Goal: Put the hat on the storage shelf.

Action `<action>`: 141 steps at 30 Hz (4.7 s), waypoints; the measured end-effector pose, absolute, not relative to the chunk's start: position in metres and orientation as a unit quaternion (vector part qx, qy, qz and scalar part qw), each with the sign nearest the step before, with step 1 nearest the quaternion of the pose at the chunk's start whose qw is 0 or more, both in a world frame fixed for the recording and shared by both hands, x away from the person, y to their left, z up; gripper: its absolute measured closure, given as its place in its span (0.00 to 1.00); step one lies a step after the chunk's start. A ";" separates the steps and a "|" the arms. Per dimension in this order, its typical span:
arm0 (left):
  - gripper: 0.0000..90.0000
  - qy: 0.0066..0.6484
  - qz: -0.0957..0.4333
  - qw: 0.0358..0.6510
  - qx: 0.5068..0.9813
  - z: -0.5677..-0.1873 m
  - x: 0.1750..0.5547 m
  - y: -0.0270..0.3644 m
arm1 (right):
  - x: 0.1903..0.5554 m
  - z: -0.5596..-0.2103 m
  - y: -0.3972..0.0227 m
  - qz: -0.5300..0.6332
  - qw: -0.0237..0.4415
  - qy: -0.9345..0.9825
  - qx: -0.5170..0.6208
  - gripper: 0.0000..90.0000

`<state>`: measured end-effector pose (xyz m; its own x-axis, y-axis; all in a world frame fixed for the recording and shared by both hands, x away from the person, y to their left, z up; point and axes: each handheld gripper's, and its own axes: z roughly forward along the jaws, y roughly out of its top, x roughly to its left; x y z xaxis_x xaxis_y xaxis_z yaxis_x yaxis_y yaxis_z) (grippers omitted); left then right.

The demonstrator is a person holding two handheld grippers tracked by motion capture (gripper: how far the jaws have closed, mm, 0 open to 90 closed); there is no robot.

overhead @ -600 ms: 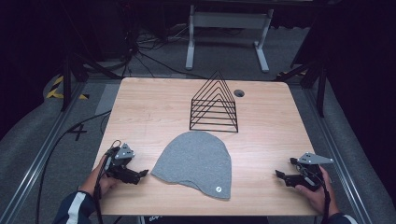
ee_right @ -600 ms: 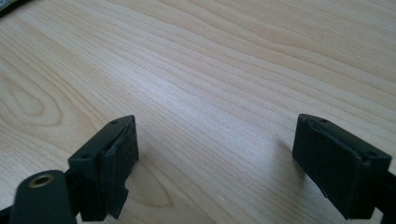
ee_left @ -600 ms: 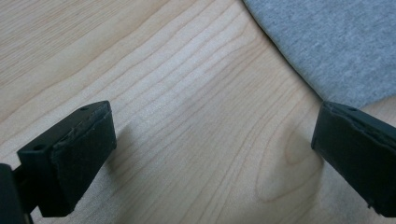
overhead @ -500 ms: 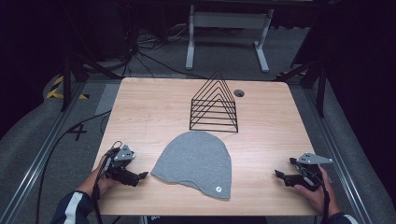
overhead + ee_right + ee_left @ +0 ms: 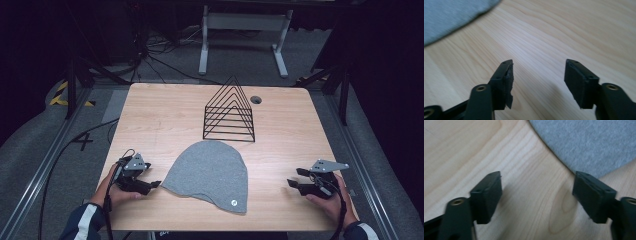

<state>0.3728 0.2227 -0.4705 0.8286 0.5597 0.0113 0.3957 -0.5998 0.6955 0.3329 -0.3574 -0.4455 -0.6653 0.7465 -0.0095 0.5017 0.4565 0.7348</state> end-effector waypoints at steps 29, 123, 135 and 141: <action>0.64 0.165 0.060 0.378 0.909 -0.471 0.356 0.137 | 0.340 -0.458 -0.235 0.353 0.101 0.902 0.227 0.88; 0.97 0.154 0.189 0.460 0.854 -0.307 0.404 0.076 | 0.373 -0.310 -0.268 0.442 0.256 0.823 0.250 0.94; 0.97 0.133 0.220 0.489 0.834 -0.249 0.425 0.077 | 0.392 -0.246 -0.269 0.459 0.299 0.802 0.239 0.94; 0.97 0.144 0.234 0.501 0.821 -0.228 0.443 0.078 | 0.408 -0.224 -0.270 0.469 0.312 0.790 0.242 0.94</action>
